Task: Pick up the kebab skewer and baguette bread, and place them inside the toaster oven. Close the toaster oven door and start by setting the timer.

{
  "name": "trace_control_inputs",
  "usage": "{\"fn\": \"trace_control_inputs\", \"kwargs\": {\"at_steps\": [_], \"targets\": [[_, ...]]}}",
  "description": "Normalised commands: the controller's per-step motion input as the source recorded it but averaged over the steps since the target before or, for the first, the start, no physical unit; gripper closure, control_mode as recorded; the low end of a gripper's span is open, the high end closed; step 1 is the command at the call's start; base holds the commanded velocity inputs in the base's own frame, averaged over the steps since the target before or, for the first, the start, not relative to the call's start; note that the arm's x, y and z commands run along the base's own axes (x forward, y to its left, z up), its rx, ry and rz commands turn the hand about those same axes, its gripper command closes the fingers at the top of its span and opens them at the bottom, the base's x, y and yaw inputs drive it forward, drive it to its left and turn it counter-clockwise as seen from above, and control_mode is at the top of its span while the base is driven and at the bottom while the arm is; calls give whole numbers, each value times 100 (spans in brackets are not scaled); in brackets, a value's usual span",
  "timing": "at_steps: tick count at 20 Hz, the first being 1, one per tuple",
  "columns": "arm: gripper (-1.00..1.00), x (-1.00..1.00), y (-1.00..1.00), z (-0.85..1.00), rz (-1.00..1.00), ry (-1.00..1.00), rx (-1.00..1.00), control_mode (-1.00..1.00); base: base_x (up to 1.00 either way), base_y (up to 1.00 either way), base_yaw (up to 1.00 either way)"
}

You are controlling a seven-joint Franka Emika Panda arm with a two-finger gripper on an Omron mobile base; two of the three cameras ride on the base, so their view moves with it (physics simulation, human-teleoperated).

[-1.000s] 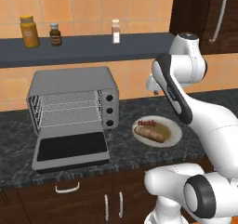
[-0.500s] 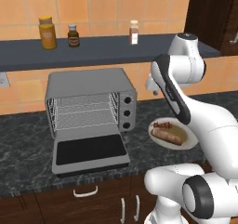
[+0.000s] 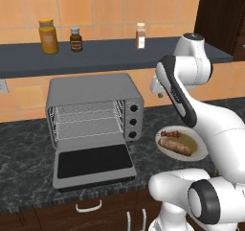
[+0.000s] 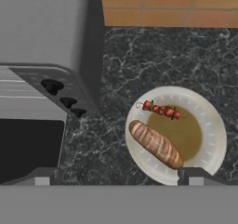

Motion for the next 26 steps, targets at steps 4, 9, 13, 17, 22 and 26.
{"fn": "trace_control_inputs", "kwargs": {"at_steps": [4,9,13,17,22,26], "targets": [[-100,0,0,0,0,0,0,100,0,0,0],[-100,0,0,0,0,0,0,100,0,0,0],[-100,0,0,0,0,0,0,-100,0,0,0],[-100,0,0,0,0,0,0,-100,0,0,0],[-100,-32,4,-3,1,-5,0,-100,0,0,0],[-100,-54,78,-1,0,-28,-6,-100,0,0,0]]}}
